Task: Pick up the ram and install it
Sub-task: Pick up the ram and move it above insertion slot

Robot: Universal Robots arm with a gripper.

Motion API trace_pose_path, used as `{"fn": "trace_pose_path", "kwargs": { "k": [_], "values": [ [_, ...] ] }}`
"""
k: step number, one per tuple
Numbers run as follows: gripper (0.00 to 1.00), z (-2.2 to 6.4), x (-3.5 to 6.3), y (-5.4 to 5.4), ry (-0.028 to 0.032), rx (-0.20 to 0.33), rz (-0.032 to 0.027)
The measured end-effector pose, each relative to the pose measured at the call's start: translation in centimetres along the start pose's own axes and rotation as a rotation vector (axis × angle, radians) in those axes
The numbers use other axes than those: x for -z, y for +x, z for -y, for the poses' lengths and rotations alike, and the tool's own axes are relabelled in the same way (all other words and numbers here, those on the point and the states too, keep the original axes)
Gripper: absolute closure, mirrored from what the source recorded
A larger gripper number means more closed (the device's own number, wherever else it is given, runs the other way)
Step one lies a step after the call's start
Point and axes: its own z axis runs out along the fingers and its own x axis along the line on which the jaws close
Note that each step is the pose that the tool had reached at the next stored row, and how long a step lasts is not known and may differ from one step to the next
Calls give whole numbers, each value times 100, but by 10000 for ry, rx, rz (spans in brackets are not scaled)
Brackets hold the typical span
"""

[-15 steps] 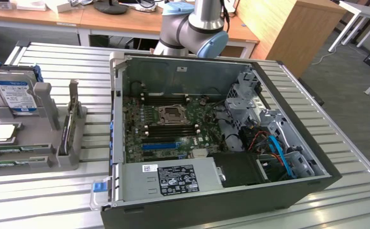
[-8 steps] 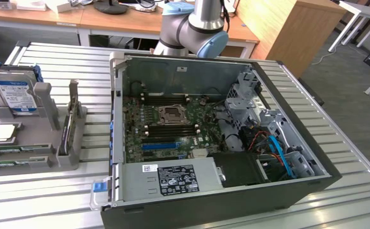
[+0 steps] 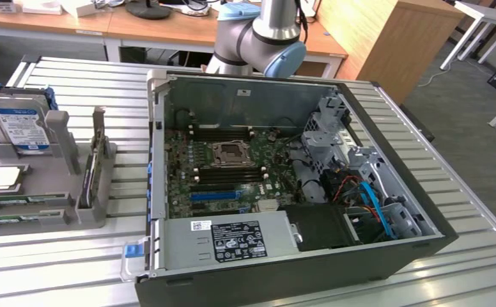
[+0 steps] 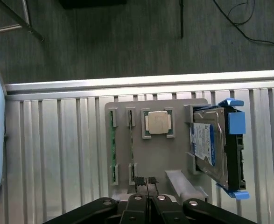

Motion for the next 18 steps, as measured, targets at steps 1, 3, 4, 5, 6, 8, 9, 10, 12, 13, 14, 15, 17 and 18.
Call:
{"fn": "trace_pose_path", "kwargs": {
  "k": [1, 3, 4, 5, 6, 8, 9, 10, 12, 13, 14, 15, 17, 18],
  "values": [
    [89, 0, 0, 0, 1, 23, -1],
    [89, 0, 0, 0, 1, 25, -2],
    [89, 0, 0, 0, 1, 25, -2],
    [89, 0, 0, 0, 1, 25, -2],
    [89, 0, 0, 0, 1, 25, -2],
    [89, 0, -2, 0, 1, 25, -1],
    [89, 1, -5, -1, 3, 26, -1],
    [89, 1, -10, -1, 1, 25, -2],
    [89, 1, -20, -1, 1, 26, -1],
    [89, 1, -20, -1, 0, 25, -2],
    [89, 1, -20, -1, -1, 25, -3],
    [89, 1, -21, 0, -1, 25, -3],
    [89, 1, -22, 0, 1, 26, -2],
    [89, 1, -24, -1, 2, 25, -1]
  ]
}}
